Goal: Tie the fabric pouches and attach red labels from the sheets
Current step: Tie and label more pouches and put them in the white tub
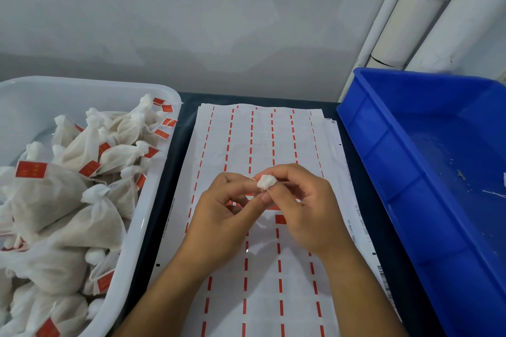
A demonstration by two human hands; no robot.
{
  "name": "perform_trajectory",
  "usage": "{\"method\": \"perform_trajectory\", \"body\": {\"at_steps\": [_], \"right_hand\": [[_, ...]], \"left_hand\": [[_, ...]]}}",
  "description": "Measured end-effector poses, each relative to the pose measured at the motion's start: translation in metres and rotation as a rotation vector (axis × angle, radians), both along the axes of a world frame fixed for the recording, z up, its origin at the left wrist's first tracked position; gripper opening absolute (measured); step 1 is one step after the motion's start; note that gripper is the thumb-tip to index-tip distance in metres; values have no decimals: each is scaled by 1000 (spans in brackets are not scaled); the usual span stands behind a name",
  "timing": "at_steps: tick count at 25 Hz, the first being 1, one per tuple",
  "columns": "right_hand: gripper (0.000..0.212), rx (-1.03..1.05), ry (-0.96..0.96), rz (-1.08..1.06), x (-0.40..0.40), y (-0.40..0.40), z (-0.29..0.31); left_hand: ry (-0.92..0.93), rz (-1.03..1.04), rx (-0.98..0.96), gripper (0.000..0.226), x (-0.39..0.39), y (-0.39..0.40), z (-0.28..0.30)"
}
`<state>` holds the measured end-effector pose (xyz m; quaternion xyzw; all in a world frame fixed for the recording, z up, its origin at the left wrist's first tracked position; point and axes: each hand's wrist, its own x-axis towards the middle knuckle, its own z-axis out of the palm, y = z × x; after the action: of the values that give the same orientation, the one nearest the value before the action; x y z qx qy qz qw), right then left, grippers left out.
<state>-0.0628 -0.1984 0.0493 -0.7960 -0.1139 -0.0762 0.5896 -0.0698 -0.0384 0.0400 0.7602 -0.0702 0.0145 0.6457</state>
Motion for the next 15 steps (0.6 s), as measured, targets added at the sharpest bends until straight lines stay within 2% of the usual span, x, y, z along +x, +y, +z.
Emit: {"method": "perform_trajectory", "body": {"at_steps": [7, 11, 15], "right_hand": [[15, 132, 148, 13, 1, 4, 3], [18, 130, 261, 8, 1, 3, 2], [31, 243, 454, -140, 5, 0, 1]], "left_hand": [[-7, 149, -134, 20, -2, -3, -1], [17, 207, -94, 23, -2, -6, -2], [117, 304, 41, 8, 4, -3, -11]]}}
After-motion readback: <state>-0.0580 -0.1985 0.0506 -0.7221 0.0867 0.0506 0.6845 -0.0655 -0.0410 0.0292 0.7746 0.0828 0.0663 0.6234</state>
